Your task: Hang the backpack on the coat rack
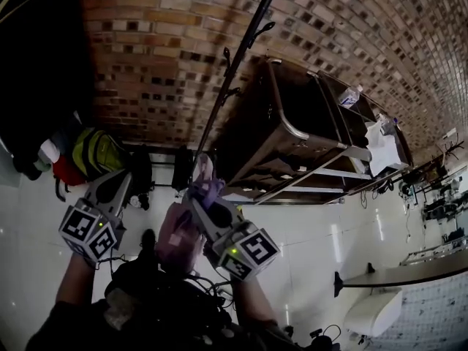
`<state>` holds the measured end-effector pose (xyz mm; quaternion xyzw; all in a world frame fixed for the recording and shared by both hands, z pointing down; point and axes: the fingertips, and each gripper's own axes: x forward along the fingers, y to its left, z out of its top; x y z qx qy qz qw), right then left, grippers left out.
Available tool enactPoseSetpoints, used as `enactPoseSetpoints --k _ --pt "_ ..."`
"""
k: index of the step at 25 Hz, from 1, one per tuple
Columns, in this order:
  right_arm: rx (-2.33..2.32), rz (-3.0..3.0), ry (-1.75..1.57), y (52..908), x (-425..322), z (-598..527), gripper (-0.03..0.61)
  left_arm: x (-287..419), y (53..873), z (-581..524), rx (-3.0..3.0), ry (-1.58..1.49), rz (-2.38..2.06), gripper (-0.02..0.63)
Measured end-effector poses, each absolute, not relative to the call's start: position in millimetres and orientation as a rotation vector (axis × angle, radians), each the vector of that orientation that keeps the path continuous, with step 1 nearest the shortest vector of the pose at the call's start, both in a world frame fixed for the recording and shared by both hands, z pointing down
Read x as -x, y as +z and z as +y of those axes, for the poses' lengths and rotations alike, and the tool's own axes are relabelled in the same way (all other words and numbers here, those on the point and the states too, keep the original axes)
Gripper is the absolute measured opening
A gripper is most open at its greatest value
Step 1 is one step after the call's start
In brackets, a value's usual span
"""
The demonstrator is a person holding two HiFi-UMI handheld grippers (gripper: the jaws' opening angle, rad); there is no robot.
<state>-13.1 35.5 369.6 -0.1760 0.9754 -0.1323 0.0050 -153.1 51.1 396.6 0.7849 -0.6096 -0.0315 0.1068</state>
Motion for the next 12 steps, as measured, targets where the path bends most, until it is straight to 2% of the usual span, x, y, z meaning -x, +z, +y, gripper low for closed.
enactPoseSetpoints --k 12 --pt "0.562 3.047 -0.394 365.0 126.5 -75.8 0.028 239.3 394.0 -71.1 -2.353 -0.130 -1.712 0.012"
